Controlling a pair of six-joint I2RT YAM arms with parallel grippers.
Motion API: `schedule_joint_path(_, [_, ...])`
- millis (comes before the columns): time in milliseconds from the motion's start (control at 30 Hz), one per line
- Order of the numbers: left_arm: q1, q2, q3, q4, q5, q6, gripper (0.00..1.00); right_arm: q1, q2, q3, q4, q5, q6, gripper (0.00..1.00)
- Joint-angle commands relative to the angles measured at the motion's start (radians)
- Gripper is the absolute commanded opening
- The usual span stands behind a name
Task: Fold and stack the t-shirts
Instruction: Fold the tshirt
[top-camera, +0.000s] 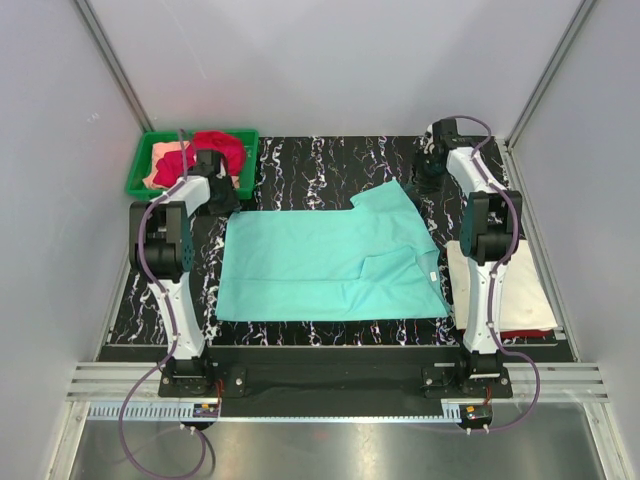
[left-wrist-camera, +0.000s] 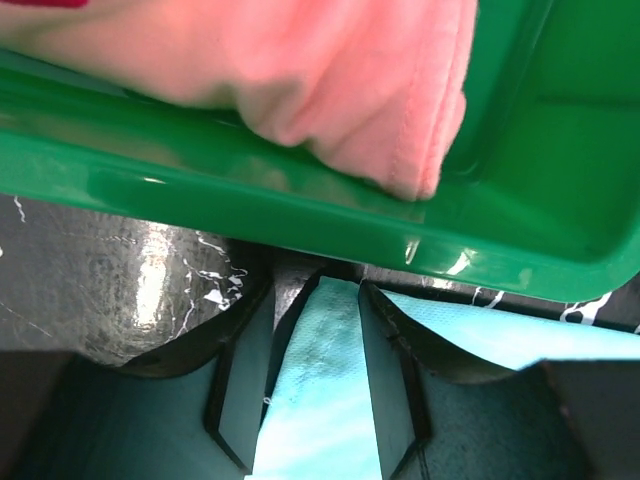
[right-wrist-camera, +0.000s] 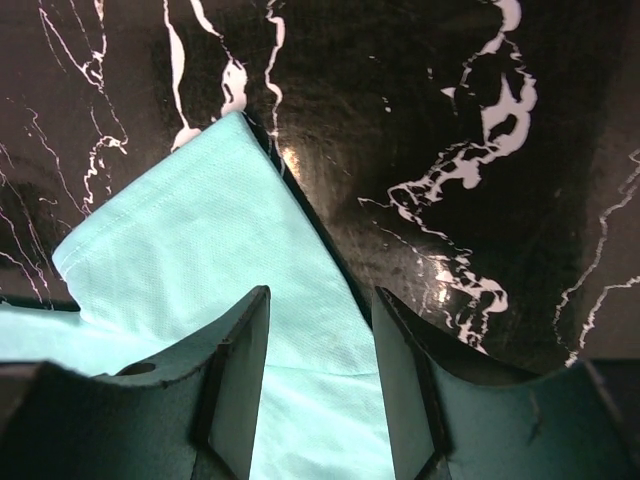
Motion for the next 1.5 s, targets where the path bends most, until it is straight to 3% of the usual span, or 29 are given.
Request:
schedule_joint_path(0, [-0.023,0.024,0.029,-0.034,-0.015,-0.018,0.43,-0.022,-0.082,-0.039,0.04,-0.013,-0.002,0.52])
schedule_joint_path(133, [-0.023,0.033,0.029,-0.043,-0.018,-0.043,0.38,-0.031,-0.094,-0.076,0.052,-0.02,0.004,0.52])
schedule_joint_path(367, [-0.023,0.055,0.064,-0.063,-0.018,-0.04,0.17,-0.042,-0.014,0.011,-0.052,-0.036,-0.024,0.58])
schedule_joint_path(500, [-0.024,0.043,0.064,-0.059,-0.02,-0.031,0.15,-0.042,0.023,0.047,-0.064,-0.077,-0.056,0.63])
schedule_joint_path(767, [-0.024,0.027,0.049,-0.059,-0.027,-0.028,0.18,-0.042,0.104,0.091,-0.057,-0.175,-0.059,0.61])
schedule_joint_path(900, [-0.024,0.027,0.047,-0.057,0.0,-0.032,0.18,-0.041,0.141,0.134,-0.075,-0.201,-0.044,0.54])
schedule_joint_path(1000, [-0.024,0.023,0.05,-0.056,0.006,-0.034,0.18,-0.034,0.152,0.15,-0.1,-0.206,-0.053,0.43])
schedule_joint_path(1200, [-0.024,0.02,0.058,-0.052,0.017,-0.037,0.17,-0.025,0.129,0.093,-0.103,-0.186,-0.074,0.37])
schedule_joint_path(1400, [-0.024,0.017,0.055,-0.057,0.023,-0.04,0.14,-0.013,0.164,0.149,-0.133,-0.186,-0.073,0.26])
schedule_joint_path(1467, [-0.024,0.014,0.052,-0.057,0.023,-0.038,0.13,-0.008,0.179,0.177,-0.146,-0.183,-0.073,0.16])
